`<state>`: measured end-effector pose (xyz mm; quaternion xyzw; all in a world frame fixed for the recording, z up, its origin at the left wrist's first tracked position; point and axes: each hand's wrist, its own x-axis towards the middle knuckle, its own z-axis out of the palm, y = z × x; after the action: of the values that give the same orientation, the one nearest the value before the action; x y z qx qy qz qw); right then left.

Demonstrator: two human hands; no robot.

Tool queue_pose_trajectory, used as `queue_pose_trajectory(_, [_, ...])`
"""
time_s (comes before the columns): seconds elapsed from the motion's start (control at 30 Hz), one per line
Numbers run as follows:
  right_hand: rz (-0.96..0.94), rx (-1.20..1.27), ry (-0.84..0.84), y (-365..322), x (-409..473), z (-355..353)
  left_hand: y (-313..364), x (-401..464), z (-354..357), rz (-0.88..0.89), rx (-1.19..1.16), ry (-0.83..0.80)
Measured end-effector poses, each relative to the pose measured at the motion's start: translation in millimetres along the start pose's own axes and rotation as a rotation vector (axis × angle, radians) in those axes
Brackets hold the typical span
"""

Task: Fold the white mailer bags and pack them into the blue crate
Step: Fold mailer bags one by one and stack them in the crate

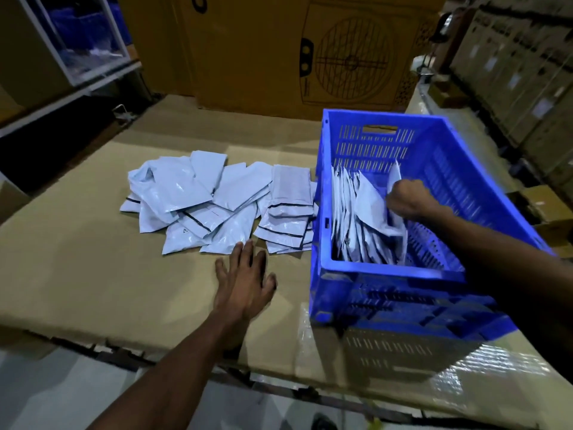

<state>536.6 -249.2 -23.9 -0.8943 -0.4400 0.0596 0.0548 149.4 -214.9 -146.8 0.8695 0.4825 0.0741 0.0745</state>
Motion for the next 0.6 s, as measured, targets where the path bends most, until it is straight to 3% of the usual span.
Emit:
queue_pose_trajectory(0.2, [-0.048,-0.090,-0.084,3,-23,-9,-2,0,-1,0.011,-0.007,0.011])
queue_pose_trajectory(0.37, [-0.027,-0.207,-0.061,-2,-30,-17,-1,0,-2,0.007,0.016,-0.010])
queue_pose_trajectory(0.6, [-0.068,-0.027,-0.126,-22,-27,-8,0,-2,-4,0.004,0.010,-0.012])
